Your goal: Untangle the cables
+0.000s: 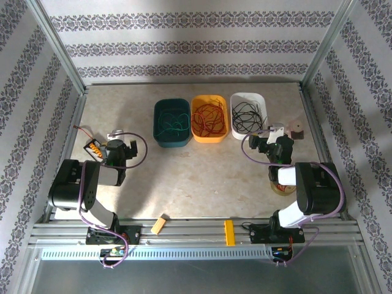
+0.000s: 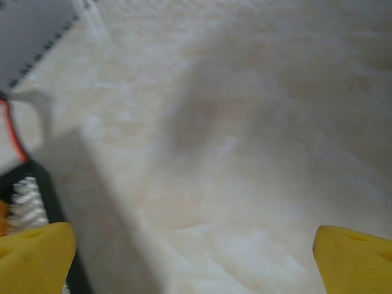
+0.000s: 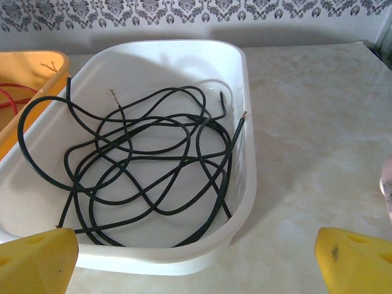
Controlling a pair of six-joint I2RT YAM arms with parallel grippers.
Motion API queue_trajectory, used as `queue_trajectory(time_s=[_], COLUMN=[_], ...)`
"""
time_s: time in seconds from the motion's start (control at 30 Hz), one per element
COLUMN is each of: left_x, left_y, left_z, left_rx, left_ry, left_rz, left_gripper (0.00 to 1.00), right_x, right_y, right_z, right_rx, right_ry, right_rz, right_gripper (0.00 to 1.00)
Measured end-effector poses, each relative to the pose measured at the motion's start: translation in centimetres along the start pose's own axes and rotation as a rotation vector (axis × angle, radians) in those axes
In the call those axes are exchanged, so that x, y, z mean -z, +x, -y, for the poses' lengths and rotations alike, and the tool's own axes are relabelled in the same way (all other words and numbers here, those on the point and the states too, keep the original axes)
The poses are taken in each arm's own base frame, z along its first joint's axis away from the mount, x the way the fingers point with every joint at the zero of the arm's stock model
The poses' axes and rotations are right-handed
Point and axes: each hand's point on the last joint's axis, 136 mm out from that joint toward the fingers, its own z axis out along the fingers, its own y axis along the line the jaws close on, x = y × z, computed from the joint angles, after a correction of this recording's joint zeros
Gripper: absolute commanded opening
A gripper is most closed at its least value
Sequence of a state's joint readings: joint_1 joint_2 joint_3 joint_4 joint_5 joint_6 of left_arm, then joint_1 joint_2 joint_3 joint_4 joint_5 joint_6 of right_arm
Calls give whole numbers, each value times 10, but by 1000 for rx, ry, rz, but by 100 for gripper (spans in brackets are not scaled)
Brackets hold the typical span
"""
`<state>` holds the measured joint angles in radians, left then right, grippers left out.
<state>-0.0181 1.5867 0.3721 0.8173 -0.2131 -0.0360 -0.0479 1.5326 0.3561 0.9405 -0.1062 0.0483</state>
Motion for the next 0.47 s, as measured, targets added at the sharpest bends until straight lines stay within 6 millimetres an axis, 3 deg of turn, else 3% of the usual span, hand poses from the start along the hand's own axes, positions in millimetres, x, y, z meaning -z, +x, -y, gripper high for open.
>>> queue_trajectory(time_s=[0.23, 0.47], left_x=[1, 1], left_y=[-19, -23], left_z=[13, 15], left_rx=[18, 22], left_ry=[74, 85], left_rz=[80, 97], left_gripper=[99, 99], right_x=[0, -1], right_y=[0, 0], right_z=[-3, -2], right_rx=[2, 2], right_ry=[-6, -6], right_rz=[-1, 0], right_gripper=[99, 98])
